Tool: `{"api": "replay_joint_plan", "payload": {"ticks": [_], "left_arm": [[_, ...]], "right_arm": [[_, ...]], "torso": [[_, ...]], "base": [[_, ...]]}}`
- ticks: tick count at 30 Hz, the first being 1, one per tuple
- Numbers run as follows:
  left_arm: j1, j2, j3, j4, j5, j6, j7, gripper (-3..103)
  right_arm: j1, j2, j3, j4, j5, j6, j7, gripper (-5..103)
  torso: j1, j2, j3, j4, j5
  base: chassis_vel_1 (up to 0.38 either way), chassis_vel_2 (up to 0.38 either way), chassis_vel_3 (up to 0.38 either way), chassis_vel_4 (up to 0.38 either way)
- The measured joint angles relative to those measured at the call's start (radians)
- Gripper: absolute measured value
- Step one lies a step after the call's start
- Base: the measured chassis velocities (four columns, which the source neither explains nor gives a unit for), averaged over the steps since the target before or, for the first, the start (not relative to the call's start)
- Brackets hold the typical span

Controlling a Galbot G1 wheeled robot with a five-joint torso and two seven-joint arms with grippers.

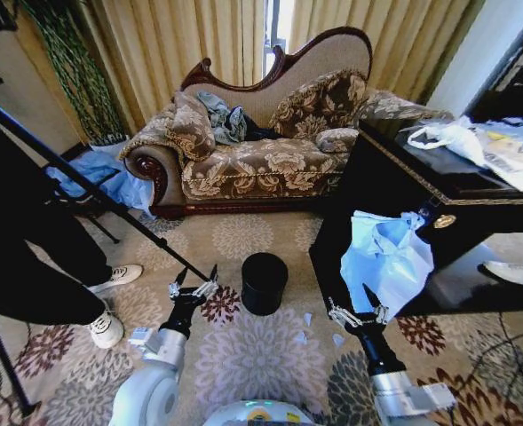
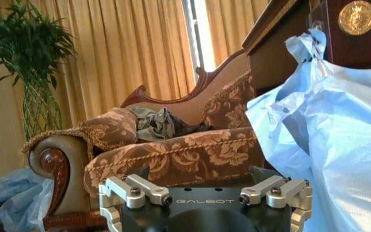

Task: Place a garbage bag over the trash bin.

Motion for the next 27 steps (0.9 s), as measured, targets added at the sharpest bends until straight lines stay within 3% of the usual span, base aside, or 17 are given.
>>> {"api": "replay_joint_plan", "payload": {"ticks": [17, 22, 24, 26, 27], "left_arm": [[-0.041, 0.105, -0.001, -0.012, -0.075, 0.032, -0.004, 96], [-0.084, 0.163, 0.011, -0.006, -0.173, 0.063, -0.023, 96], [-0.136, 0.215, 0.041, 0.016, -0.256, 0.093, -0.043, 96], [-0.156, 0.232, 0.052, 0.026, -0.278, 0.101, -0.049, 96], [-0.209, 0.273, 0.076, 0.054, -0.312, 0.113, -0.061, 96]], "right_arm": [[0.009, 0.0, -0.001, -0.016, 0.0, -0.002, -0.001, 100], [0.008, 0.001, -0.002, -0.019, 0.0, -0.001, -0.004, 100], [0.003, -0.001, -0.001, -0.019, 0.014, 0.0, -0.021, 100], [0.001, -0.001, -0.001, -0.017, 0.02, 0.0, -0.025, 100], [-0.002, -0.002, 0.0, -0.012, 0.031, -0.002, -0.033, 100]], "torso": [[0.0, 0.0, 0.0, 0.0, 0.0], [0.0, 0.0, 0.0, 0.0002, 0.0], [0.0, 0.0, 0.0, 0.0003, 0.0], [0.0, 0.0, 0.0, 0.0002, 0.0001], [0.0, 0.0, 0.0, -0.0002, -0.0002]], "base": [[0.0, 0.0, 0.0, 0.0], [0.0, 0.0, 0.0, 0.0], [0.0, 0.0, 0.0, 0.0], [0.0, 0.0, 0.0, 0.0], [0.0, 0.0, 0.0, 0.0]]}}
